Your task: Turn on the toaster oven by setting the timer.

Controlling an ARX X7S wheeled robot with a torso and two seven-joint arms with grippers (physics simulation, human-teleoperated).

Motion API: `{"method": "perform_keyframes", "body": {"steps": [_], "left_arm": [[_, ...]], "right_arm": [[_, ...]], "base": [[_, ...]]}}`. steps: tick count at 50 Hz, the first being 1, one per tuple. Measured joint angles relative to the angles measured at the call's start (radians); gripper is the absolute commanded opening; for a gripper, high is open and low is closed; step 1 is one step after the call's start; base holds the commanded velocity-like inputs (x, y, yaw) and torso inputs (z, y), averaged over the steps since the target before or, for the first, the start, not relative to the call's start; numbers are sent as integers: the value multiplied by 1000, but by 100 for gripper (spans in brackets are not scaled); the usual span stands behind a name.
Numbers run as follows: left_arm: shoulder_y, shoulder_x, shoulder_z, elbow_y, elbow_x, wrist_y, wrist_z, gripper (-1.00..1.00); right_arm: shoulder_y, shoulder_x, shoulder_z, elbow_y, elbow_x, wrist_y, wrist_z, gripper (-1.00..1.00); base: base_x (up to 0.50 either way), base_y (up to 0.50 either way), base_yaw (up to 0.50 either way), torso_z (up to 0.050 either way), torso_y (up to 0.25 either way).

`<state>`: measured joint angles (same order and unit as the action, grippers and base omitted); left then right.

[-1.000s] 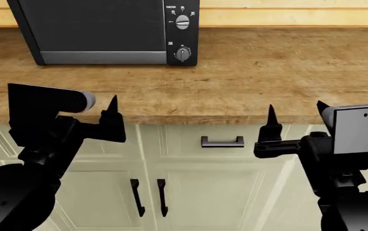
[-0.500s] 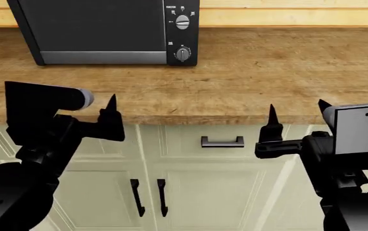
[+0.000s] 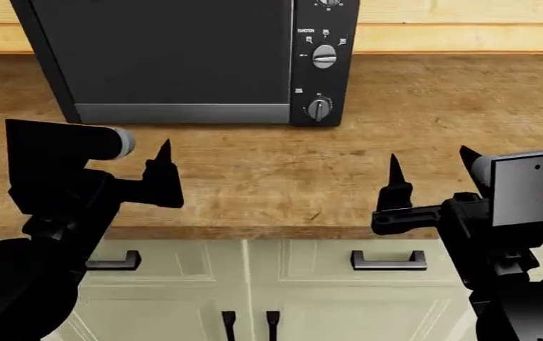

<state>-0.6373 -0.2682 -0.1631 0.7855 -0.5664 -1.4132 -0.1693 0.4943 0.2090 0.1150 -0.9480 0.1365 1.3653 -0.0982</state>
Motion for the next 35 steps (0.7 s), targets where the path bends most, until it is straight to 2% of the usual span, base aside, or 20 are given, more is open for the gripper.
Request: {"method": "perform_keyframes", "body": {"steps": [30,35], "left_arm": [[-8,9,-20,-7,-41,-19,-16,100],[8,5,-20,40,-18,-46,-7,100]], "right_arm": [[-6,6,-6,8,9,-14,18,100],[-4,4,-2,11,9,-15,24,100]], "base": [[500,-54,0,0,1],[64,0,0,0,0]]}}
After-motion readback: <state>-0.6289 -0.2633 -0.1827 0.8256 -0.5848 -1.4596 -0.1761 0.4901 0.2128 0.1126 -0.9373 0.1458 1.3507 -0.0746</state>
